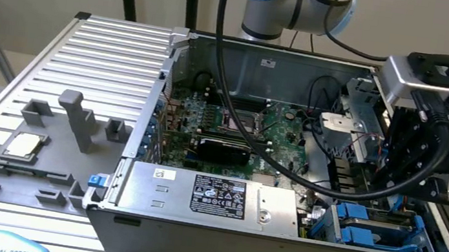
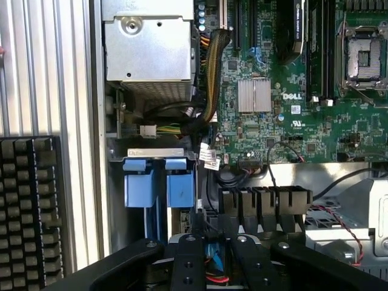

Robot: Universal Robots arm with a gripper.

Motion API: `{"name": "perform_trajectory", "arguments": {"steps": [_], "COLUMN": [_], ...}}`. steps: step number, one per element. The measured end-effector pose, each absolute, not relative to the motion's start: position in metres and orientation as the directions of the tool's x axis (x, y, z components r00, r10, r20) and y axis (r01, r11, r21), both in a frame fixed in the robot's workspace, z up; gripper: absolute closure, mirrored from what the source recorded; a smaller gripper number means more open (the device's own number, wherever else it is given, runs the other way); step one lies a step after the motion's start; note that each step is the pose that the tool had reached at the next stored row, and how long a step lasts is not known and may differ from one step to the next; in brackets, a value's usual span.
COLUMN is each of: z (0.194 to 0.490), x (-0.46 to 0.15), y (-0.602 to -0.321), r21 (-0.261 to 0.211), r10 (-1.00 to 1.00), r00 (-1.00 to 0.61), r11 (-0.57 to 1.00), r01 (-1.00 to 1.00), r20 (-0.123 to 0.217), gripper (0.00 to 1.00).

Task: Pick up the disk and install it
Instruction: 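Insert the first disk wire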

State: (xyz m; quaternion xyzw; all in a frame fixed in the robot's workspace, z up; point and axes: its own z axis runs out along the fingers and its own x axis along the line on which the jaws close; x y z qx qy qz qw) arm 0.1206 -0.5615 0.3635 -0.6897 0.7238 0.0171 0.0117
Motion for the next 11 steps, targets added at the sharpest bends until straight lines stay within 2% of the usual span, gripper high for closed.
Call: {"name": "perform_trajectory", "arguments": {"steps": [1,2,11], "z": [0.3628,0.3622,0.3592], "x": [0.1206,0.1206,0.1198], "y": [-0.5613,-0.5611,-0.5606], "r21": [0.009,0.009,0.008], "r10": [-0.998,-0.998,-0.998], "r00": [-0.048,-0.048,-0.047], "r11": [0.048,0.048,0.047], "r01": [-0.999,-0.999,-0.999], "r20": [-0.041,-0.041,-0.04], "gripper": [0.78,0.84,0.84]}}
